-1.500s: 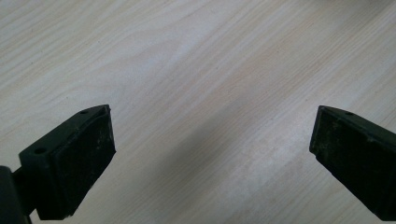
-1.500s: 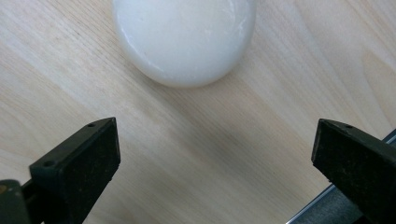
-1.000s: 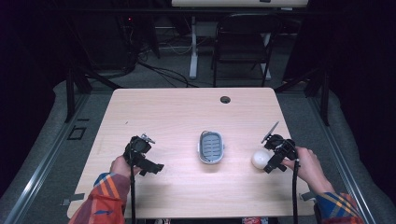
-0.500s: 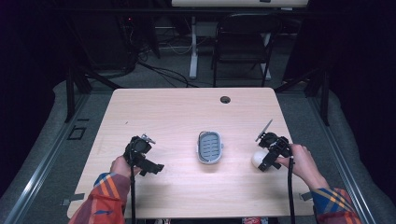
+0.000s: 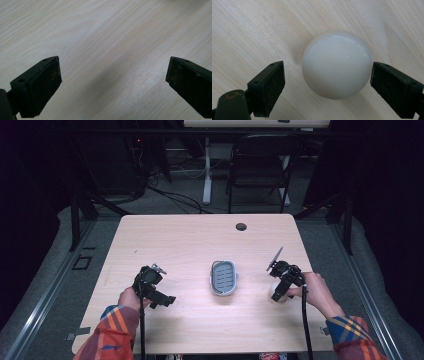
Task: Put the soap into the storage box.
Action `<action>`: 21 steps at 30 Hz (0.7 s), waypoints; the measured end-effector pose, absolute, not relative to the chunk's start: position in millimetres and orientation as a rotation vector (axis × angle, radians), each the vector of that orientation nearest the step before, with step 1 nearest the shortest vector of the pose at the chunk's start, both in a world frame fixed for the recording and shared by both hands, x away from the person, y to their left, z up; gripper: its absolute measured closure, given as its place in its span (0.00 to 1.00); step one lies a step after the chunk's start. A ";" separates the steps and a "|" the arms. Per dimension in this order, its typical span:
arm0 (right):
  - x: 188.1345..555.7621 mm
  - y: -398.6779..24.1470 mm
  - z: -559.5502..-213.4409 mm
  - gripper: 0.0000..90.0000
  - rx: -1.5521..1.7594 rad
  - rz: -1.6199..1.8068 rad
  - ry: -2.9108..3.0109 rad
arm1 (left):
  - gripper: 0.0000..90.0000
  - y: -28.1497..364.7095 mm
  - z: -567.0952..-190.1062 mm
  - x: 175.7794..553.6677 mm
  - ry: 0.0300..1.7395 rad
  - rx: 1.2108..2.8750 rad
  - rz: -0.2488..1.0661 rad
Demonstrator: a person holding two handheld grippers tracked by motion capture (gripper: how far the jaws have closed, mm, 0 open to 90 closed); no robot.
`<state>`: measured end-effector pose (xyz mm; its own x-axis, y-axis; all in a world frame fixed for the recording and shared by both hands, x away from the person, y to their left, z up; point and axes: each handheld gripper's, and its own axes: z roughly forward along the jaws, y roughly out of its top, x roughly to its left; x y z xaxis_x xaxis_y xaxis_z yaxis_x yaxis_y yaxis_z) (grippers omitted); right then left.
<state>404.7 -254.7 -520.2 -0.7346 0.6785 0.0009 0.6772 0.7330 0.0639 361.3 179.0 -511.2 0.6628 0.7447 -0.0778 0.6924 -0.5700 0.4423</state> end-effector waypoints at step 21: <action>416.1 -249.4 -534.5 0.21 1.163 -0.002 2.885 | 0.00 178.8 -511.4 361.3 1.122 2.445 0.159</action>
<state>416.1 -249.4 -534.5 -0.7202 0.6932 -0.0290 0.6932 0.7206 0.0104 361.3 178.8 -511.4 0.6638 0.7438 -0.0785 0.6929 -0.5720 0.4389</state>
